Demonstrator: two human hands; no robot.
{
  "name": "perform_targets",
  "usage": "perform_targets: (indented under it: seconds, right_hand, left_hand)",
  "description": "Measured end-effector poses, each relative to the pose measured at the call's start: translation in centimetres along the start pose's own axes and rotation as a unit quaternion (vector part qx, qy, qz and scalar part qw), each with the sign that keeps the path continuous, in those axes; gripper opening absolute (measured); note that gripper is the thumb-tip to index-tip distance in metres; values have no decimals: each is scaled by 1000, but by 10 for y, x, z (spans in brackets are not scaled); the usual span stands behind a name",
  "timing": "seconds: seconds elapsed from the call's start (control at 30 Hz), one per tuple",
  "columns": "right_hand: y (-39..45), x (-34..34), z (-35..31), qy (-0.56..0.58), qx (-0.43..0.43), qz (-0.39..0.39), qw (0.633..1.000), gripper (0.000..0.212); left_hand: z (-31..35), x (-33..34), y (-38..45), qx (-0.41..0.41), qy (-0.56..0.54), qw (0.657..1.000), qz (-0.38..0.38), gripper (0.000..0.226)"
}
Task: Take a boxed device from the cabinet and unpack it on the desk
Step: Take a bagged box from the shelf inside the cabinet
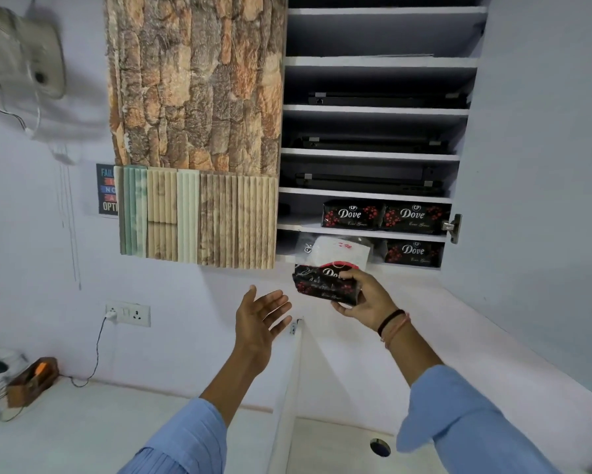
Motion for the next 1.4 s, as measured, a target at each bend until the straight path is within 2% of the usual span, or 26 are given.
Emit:
perform_targets:
  seconds: [0.1, 0.23, 0.4, 0.5, 0.67, 0.77, 0.83, 0.93, 1.03, 1.13, 1.27, 1.33, 1.4]
  right_hand:
    - [-13, -14, 38, -11, -31, -9, 999, 11]
    - [-39, -38, 78, -1, -96, -7, 995, 31]
    - [-78, -57, 115, 15, -142, 8, 990, 47]
    - [-103, -70, 136, -13, -135, 44, 990, 38]
    - [-138, -93, 168, -55, -113, 48, 991, 29]
    - [-146, -111, 186, -99, -84, 37, 991, 29]
    - [-149, -130, 193, -93, -66, 61, 992, 40]
    - [-149, -165, 182, -105, -131, 124, 978, 27]
    - [-142, -196, 168, -75, -171, 180, 966, 22]
    - [-121, -208, 179, -173, -118, 154, 966, 20]
    - [-96, -219, 220, -188, 4, 97, 977, 17]
    - [-87, -222, 234, -192, 44, 73, 978, 29]
    - [-82, -225, 243, -213, 57, 102, 970, 45]
  left_hand:
    - [-18, -16, -9, -13, 1, 1000, 10, 56]
    - [-53, -25, -23, -27, 1, 999, 20, 57]
    - [-105, -14, -49, -67, 13, 997, -23, 65]
    - [-143, -10, -66, -98, 30, 993, -63, 58]
    - [-198, -10, -92, -123, 14, 989, -80, 32]
    - [-223, -18, -97, -131, -4, 990, -48, 28]
    - [-234, -27, -97, -143, -20, 989, -17, 32]
    - [-245, -43, -90, -146, -13, 989, 25, 26]
    - [-253, -61, -75, -130, 18, 990, 48, 34]
    - [-267, -76, -61, -139, 27, 988, 67, 30]
    - [-289, -92, -43, -161, 50, 983, 70, 16]
    - [-300, -99, -36, -170, 61, 981, 67, 17]
    - [-314, -110, -30, -185, 70, 978, 67, 15]
Point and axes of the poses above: each hand's wrist, its own y-axis towards the middle knuckle, its own x-axis out of the palm, z = x × y, the point moved 5 cm from there along y, towards the middle knuckle, and after that the axes turned 7 degrees about -z, right-handed, at the moved point
